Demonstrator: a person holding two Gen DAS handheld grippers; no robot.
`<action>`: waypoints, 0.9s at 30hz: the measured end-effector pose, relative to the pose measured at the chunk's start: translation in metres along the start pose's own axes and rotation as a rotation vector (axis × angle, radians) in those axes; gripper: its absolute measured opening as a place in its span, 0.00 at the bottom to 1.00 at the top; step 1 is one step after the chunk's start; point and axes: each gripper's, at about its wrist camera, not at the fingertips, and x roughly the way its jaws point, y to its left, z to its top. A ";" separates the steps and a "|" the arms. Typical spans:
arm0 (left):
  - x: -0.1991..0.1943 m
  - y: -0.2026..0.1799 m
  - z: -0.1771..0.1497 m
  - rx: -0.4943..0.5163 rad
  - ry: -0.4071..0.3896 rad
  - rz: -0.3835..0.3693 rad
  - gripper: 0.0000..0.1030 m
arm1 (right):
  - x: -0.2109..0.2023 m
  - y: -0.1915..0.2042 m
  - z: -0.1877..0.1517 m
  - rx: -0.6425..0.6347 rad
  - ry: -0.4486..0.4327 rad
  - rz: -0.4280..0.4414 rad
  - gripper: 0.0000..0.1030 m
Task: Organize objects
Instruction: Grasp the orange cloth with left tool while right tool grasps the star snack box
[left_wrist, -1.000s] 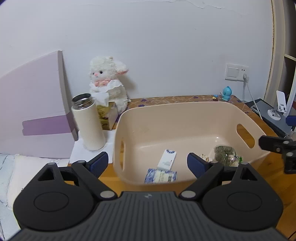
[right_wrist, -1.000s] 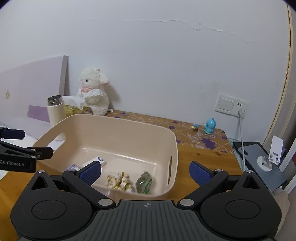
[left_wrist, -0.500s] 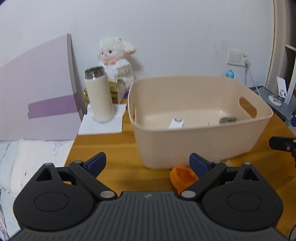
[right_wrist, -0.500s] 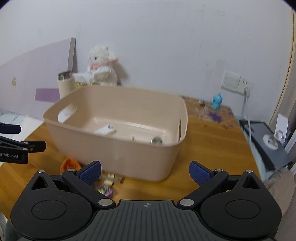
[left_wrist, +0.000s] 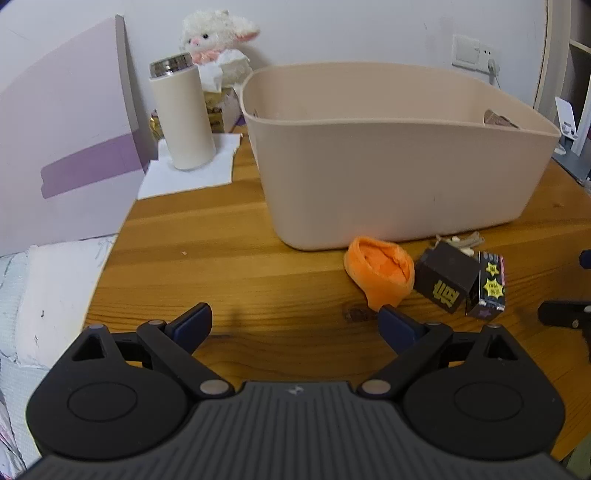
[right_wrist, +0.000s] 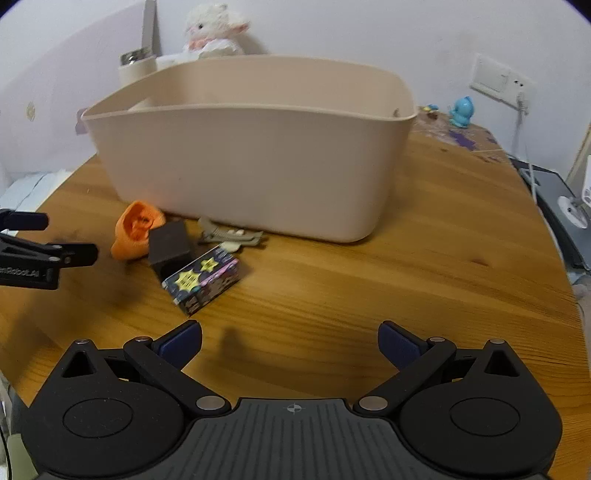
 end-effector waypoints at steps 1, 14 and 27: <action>0.002 0.000 -0.001 0.000 0.005 -0.005 0.94 | 0.002 0.003 0.000 -0.007 0.004 0.004 1.00; 0.029 -0.005 -0.005 -0.009 0.035 -0.087 0.94 | 0.033 0.023 0.005 -0.052 0.022 0.031 1.00; 0.046 -0.015 0.006 0.004 -0.007 -0.107 0.97 | 0.048 0.023 0.014 -0.053 -0.066 0.034 0.99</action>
